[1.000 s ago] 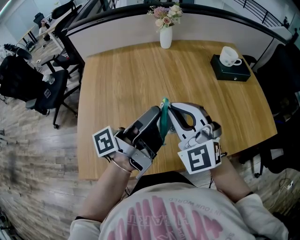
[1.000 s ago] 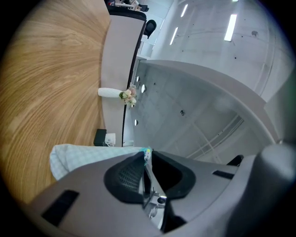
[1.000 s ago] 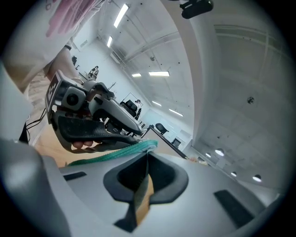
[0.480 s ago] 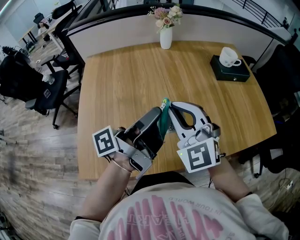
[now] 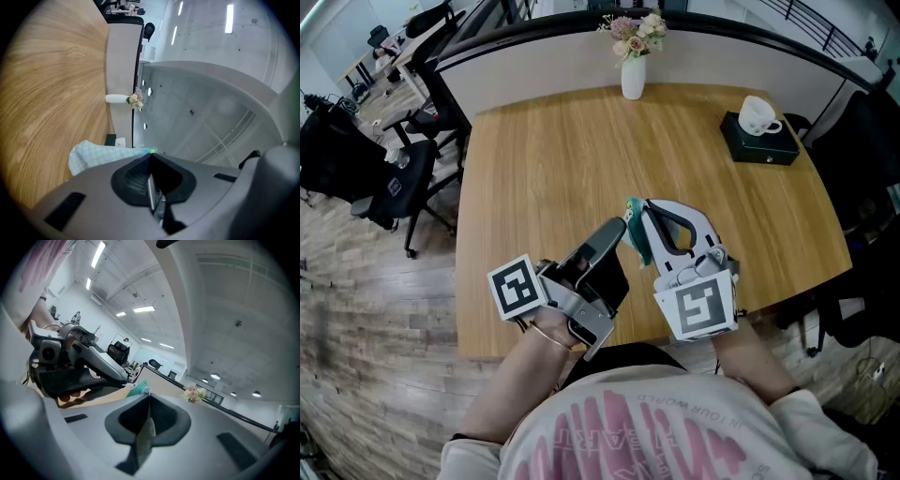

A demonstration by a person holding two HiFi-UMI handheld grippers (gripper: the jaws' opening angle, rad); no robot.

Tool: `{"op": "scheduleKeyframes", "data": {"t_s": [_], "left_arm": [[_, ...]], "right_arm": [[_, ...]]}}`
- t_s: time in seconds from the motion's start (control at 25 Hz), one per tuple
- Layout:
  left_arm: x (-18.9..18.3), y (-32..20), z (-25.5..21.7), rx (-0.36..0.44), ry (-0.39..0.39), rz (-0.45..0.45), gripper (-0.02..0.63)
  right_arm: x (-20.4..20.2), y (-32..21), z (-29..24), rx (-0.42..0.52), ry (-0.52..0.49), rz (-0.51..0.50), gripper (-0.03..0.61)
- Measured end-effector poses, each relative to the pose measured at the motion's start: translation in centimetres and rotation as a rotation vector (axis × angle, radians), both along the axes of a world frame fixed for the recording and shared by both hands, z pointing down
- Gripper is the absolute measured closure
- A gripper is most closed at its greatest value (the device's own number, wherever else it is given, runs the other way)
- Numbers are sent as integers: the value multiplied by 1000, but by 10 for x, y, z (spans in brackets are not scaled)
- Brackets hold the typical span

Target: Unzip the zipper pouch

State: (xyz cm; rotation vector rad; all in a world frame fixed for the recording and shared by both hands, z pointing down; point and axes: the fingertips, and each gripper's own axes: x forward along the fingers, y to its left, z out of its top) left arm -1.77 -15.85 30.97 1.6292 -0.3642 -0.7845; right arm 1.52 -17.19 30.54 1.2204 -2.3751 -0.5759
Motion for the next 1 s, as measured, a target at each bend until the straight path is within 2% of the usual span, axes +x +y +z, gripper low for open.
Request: {"op": "scheduleKeyframes", "data": {"t_s": [0.2,0.36,1.0], "left_arm": [[2,8,-1,-6,-6,-18,611],[2,11,-2,-9,-4,-25,609],[6,28,3,23,-87,-29,609]], "right_arm": [[3,1,-2,-38,-109,44,577],[2,1,-3,-56,-147,61,578],[20,0,-13,-187,-422,148,577]]}}
